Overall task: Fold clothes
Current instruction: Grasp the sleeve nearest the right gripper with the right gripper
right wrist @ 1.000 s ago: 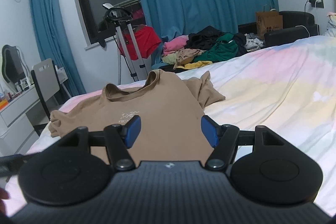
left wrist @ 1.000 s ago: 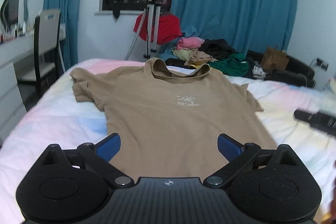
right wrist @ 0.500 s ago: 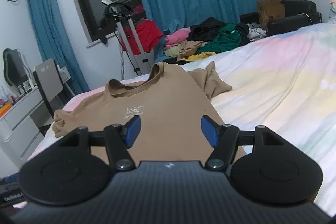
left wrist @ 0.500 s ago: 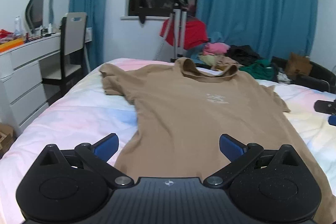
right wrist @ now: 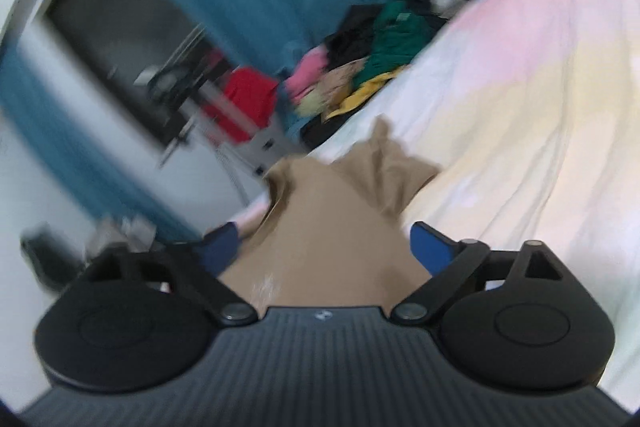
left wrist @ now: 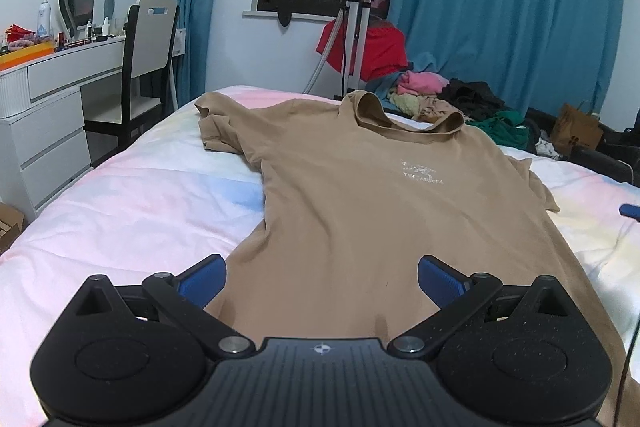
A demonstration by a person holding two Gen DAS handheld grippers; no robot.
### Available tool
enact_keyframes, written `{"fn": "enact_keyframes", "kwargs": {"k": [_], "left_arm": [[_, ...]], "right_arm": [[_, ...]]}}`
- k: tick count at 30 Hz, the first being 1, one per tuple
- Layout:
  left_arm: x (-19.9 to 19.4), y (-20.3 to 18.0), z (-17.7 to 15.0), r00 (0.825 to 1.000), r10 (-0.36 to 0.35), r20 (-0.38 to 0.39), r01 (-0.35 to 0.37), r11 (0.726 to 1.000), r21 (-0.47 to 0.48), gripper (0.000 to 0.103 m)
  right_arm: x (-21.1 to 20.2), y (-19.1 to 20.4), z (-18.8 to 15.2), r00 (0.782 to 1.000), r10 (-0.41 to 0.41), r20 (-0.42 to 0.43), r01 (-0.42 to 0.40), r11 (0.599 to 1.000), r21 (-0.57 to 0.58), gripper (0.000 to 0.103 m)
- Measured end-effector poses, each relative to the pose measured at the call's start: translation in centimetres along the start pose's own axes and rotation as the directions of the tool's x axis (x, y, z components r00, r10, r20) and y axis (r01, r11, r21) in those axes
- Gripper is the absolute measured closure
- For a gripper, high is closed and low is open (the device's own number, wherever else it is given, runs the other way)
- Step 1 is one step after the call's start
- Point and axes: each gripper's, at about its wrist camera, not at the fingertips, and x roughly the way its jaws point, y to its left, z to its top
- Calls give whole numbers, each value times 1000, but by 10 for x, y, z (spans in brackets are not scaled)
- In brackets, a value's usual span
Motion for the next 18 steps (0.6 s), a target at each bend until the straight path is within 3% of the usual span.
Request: {"fn": "enact_keyframes", "kwargs": {"k": [4,7,9,15,18], "left_arm": [[6,-2,0,1000,-4,-11,4,1000,0,0],[12,-4,1,1000,-12,-20,12,1000,-12,0],[18,-7,2,999,-19,-27,19,1000,-19,0],[35,-14,3,998,-46,-48,45,999,-26,0],[44,-14,2,998,-41,-52,39,999,-27,0]], "right_arm": [[38,-48,17,999,15,-33,-9,981,195,4],[72,-89,15,992,107,-67,-69,903,425,4],[95,-103,12,984,162,-69,-104,850,516,4],[168,-86,13,973,184,-139,-111,902,417,2],[192,-83,4,984,145,-100,-96,916,389,2]]}}
